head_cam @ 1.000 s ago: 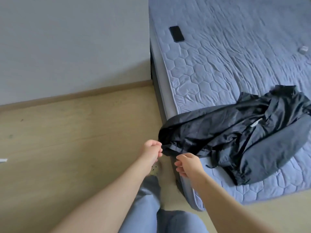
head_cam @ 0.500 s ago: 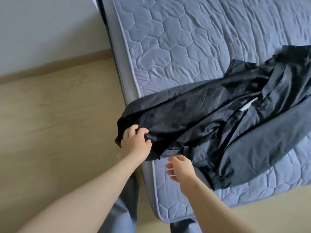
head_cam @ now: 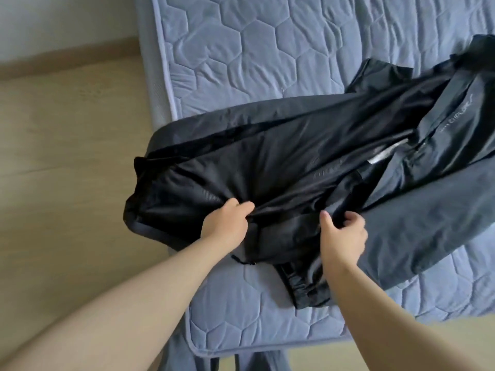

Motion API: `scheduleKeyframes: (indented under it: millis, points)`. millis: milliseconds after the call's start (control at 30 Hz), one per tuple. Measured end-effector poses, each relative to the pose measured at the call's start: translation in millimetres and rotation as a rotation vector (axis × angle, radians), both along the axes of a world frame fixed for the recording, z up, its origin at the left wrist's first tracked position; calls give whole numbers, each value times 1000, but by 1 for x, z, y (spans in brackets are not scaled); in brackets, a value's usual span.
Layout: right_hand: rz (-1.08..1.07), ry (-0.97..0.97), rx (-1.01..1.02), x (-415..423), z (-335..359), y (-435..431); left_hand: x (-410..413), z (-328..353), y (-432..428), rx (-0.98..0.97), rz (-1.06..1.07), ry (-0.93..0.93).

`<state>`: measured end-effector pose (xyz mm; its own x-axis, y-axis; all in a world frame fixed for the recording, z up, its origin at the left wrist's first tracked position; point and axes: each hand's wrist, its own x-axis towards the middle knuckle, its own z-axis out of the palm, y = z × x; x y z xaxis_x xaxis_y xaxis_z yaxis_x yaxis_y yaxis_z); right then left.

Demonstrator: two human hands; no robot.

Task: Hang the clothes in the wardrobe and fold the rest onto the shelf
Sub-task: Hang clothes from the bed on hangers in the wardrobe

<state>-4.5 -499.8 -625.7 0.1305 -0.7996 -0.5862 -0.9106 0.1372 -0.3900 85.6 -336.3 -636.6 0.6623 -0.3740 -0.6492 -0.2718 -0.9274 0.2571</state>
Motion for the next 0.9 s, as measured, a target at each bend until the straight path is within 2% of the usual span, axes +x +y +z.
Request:
scheduleKeyframes:
  millis: [67, 233, 300, 367, 433, 533, 567, 600, 667, 767, 800, 833, 900]
  points:
    - [-40, -5, -19, 18, -1, -8, -7, 2, 7, -5, -32, 130]
    - [-139, 10, 81, 43, -20, -20, -13, 7, 15, -48, -122, 419]
    - [-143, -17, 83, 42, -25, -23, -16, 12, 20, -105, -46, 447]
    - [-109, -88, 68, 41, -22, -16, -19, 17, 29, -165, 47, 387]
    - [-9, -130, 76, 41, -11, 3, -22, 23, 47, -248, 299, 354]
    - [295, -118, 204, 35, 7, 49, -12, 40, 74, -525, 1019, 313]
    - [425, -108, 253, 31, 14, 68, -4, 44, 81, -586, 1189, 256]
    - [551, -107, 305, 25, 18, 88, 5, 46, 85, -594, 1262, 197]
    - [754, -107, 521, 9, 28, 127, 23, 47, 85, -516, 1210, 96]
    - [875, -25, 968, -10, 38, 161, 44, 41, 74, -389, 898, -21]
    - [862, -7, 995, -12, 40, 160, 48, 39, 68, -368, 789, -15]
    - [821, -22, 936, -13, 41, 153, 50, 36, 61, -355, 700, 16]
    - [612, -91, 587, -9, 40, 128, 48, 26, 47, -325, 580, 138]
